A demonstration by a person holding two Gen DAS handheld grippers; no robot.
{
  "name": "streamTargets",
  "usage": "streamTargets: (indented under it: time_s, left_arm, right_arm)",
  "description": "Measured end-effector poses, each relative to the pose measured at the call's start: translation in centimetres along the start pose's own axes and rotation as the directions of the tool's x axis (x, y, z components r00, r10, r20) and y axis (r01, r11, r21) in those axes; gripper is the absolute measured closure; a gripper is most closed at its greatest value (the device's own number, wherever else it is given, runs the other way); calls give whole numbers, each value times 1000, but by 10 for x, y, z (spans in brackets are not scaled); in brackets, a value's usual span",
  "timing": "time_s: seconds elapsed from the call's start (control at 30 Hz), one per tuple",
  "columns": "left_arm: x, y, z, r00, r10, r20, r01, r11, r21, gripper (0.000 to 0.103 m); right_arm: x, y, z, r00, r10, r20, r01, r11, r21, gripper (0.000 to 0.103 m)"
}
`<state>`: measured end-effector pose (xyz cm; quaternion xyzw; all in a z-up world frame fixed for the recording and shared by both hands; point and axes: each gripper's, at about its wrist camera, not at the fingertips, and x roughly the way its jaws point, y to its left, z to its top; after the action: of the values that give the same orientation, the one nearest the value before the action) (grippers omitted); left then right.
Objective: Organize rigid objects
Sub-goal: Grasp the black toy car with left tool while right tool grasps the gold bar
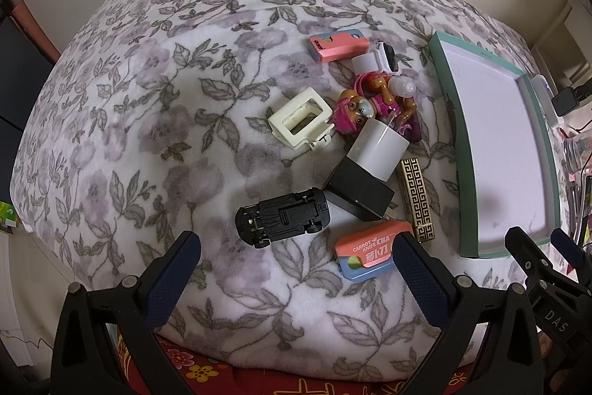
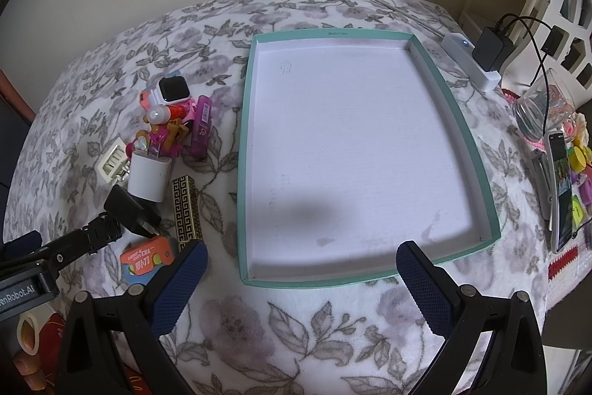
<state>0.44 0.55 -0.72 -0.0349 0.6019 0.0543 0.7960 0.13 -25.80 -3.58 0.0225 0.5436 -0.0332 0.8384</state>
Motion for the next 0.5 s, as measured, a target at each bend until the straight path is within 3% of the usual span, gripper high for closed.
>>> streamTargets:
  time_s: [0.2, 0.3, 0.5]
  left_arm:
    - [3, 9, 4, 1000, -18, -5, 18, 999, -38, 0]
    - [11, 22, 9, 1000, 25, -13, -26, 996, -87, 0]
    - [31, 53, 14, 998, 6, -70, -21, 976, -217, 0]
  right_arm:
    - [3, 10, 4, 1000, 24, 9, -24, 999, -27, 0]
    - [7, 19, 9, 997, 72, 7, -71, 997, -38, 0]
    - [15, 47, 17, 990, 144, -10, -144, 984, -100, 10]
